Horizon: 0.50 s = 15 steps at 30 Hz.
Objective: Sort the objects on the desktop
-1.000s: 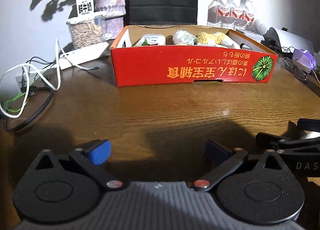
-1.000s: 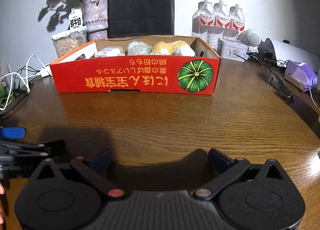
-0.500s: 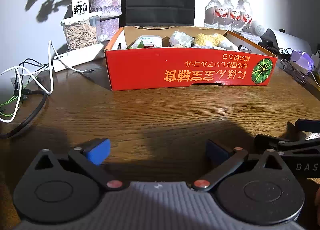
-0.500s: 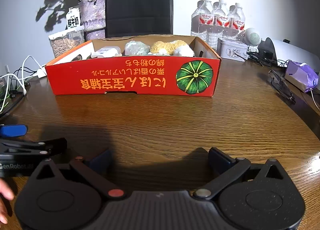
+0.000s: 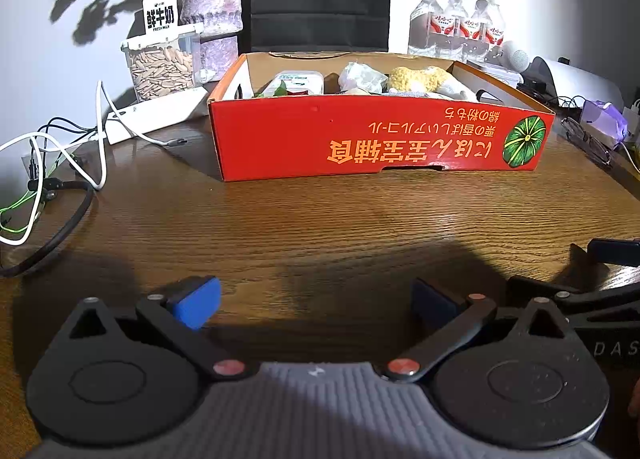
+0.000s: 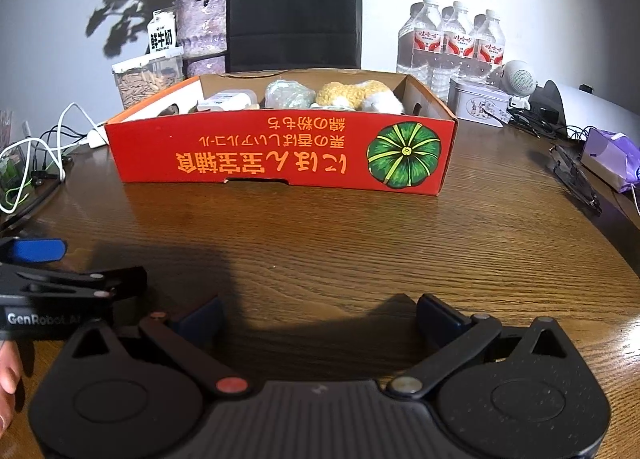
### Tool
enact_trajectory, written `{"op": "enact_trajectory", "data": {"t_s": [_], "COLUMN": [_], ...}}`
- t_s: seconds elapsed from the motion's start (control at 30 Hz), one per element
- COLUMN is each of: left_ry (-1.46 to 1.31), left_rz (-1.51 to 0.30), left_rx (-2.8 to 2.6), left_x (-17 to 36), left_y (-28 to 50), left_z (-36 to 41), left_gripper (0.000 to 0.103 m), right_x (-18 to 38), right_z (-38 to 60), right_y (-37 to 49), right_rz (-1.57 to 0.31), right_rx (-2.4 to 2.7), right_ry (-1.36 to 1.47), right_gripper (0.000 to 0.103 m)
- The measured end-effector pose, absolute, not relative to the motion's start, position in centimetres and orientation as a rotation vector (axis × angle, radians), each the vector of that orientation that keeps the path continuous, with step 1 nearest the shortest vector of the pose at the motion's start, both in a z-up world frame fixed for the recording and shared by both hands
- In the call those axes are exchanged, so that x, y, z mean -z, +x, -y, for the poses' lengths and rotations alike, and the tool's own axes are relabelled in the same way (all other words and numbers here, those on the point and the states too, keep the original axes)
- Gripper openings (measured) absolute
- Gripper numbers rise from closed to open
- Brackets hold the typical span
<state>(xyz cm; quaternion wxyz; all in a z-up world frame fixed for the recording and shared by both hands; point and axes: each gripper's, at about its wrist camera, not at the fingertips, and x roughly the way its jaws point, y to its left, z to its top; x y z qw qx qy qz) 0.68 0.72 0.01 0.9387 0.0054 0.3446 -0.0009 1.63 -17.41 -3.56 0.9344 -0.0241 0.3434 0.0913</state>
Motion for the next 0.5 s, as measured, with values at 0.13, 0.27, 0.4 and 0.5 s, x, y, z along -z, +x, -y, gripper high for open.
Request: {"op": "enact_trajectory", "data": {"t_s": [0.13, 0.27, 0.4, 0.5], "left_ry": [0.011, 0.011, 0.011, 0.010], "left_rz": [-0.704, -0.704, -0.704, -0.703], "left_rx": [-0.001, 0.000, 0.000, 0.000], "left_x": [0.00, 0.03, 0.03, 0.03], "left_y": [0.72, 0.73, 0.73, 0.73], "left_z": [-0.67, -0.70, -0.71, -0.70], "left_gripper": [0.103, 0.103, 0.103, 0.103], "right_x": [3.57, 3.56, 3.56, 3.56], "right_z": [17.47, 17.47, 17.48, 17.48], "right_y": [1.71, 1.77, 1.75, 1.75], "right_rz": [-0.702, -0.703, -0.703, -0.703], "right_rx": [-0.182, -0.183, -0.182, -0.183], "right_ry": [-0.046, -0.046, -0.046, -0.046], "right_gripper": [0.103, 0.103, 0.103, 0.103]}}
